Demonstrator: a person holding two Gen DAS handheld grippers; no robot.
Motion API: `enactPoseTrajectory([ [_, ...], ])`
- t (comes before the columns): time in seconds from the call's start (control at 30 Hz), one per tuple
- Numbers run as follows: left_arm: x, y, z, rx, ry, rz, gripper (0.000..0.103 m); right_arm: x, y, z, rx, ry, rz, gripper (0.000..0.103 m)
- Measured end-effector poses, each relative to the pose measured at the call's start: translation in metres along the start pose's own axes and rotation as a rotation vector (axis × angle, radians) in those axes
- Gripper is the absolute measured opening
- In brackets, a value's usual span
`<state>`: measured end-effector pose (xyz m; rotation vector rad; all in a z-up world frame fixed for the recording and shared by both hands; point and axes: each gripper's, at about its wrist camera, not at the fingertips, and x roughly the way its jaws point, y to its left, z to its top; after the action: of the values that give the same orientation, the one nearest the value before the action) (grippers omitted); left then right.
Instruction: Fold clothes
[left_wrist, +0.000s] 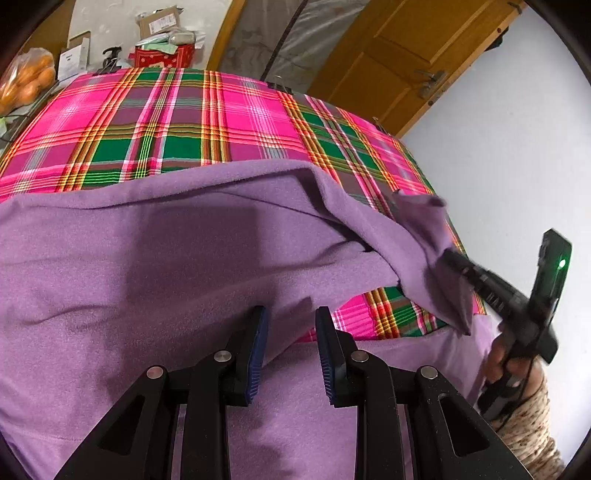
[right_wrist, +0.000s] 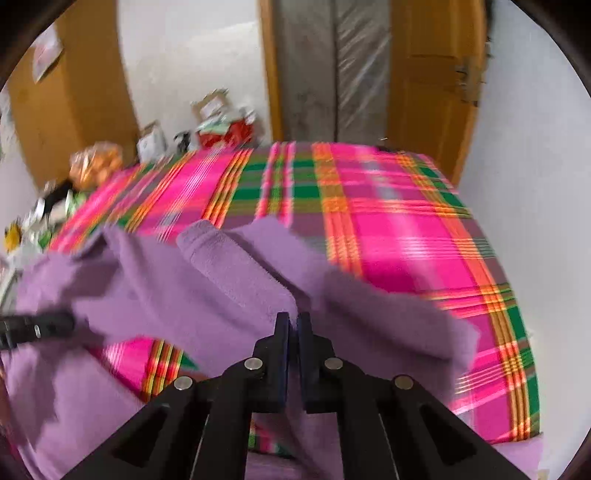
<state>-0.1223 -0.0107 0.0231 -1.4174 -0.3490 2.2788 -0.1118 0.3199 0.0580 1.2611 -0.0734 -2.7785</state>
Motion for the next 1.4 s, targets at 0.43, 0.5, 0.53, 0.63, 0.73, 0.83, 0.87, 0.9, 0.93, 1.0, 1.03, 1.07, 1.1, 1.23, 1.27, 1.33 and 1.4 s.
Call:
enactPoseTrajectory([
  [0.43, -0.007, 0.008, 0.015, -0.007, -0.013, 0.007, 0.027, -0.045, -0.086, 0.023, 0.240, -0.173, -0.145, 0.004],
  [0.5, -0.010, 0.014, 0.021, -0.024, -0.019, 0.006, 0.027, -0.049, -0.097, 0.025, 0.268, -0.191, -0.173, 0.004],
  [0.53, -0.012, 0.017, 0.024, -0.032, -0.023, 0.014, 0.027, -0.050, -0.102, 0.025, 0.279, -0.197, -0.185, 0.004],
  [0.63, -0.015, 0.027, 0.031, -0.041, -0.037, 0.065, 0.027, -0.052, -0.115, 0.024, 0.309, -0.210, -0.222, 0.004],
  [0.73, -0.014, 0.036, 0.040, -0.051, -0.032, 0.097, 0.027, -0.051, -0.126, 0.026, 0.330, -0.217, -0.256, 0.004],
  [0.83, -0.012, 0.043, 0.048, -0.049, -0.023, 0.126, 0.027, -0.050, -0.136, 0.028, 0.352, -0.224, -0.289, 0.004],
  [0.87, -0.009, 0.045, 0.050, -0.047, -0.019, 0.140, 0.027, -0.049, -0.139, 0.029, 0.361, -0.225, -0.299, 0.004],
  [0.9, -0.007, 0.047, 0.052, -0.046, -0.016, 0.152, 0.027, -0.048, -0.142, 0.030, 0.365, -0.225, -0.314, 0.004],
  [0.93, -0.005, 0.050, 0.053, -0.051, -0.015, 0.162, 0.027, -0.046, -0.145, 0.031, 0.367, -0.224, -0.332, 0.004],
  [1.0, -0.002, 0.056, 0.057, -0.062, -0.019, 0.185, 0.027, -0.043, -0.149, 0.032, 0.370, -0.223, -0.359, 0.004],
  [1.03, 0.000, 0.059, 0.060, -0.066, -0.023, 0.198, 0.027, -0.041, -0.151, 0.033, 0.369, -0.223, -0.372, 0.004],
  [1.07, 0.001, 0.060, 0.062, -0.067, -0.029, 0.208, 0.027, -0.039, -0.153, 0.034, 0.368, -0.222, -0.387, 0.004],
  [1.1, 0.003, 0.061, 0.065, -0.069, -0.035, 0.216, 0.027, -0.036, -0.154, 0.036, 0.367, -0.220, -0.403, 0.004],
  [1.23, 0.010, 0.073, 0.076, -0.093, -0.043, 0.240, 0.027, -0.026, -0.163, 0.042, 0.365, -0.213, -0.459, 0.004],
  [1.27, 0.012, 0.076, 0.079, -0.100, -0.042, 0.246, 0.027, -0.024, -0.164, 0.044, 0.367, -0.210, -0.471, 0.004],
  [1.33, 0.014, 0.082, 0.084, -0.112, -0.047, 0.246, 0.027, -0.019, -0.167, 0.047, 0.370, -0.205, -0.491, 0.004],
  [1.4, 0.015, 0.085, 0.089, -0.121, -0.057, 0.247, 0.027, -0.013, -0.170, 0.050, 0.372, -0.200, -0.510, 0.004],
])
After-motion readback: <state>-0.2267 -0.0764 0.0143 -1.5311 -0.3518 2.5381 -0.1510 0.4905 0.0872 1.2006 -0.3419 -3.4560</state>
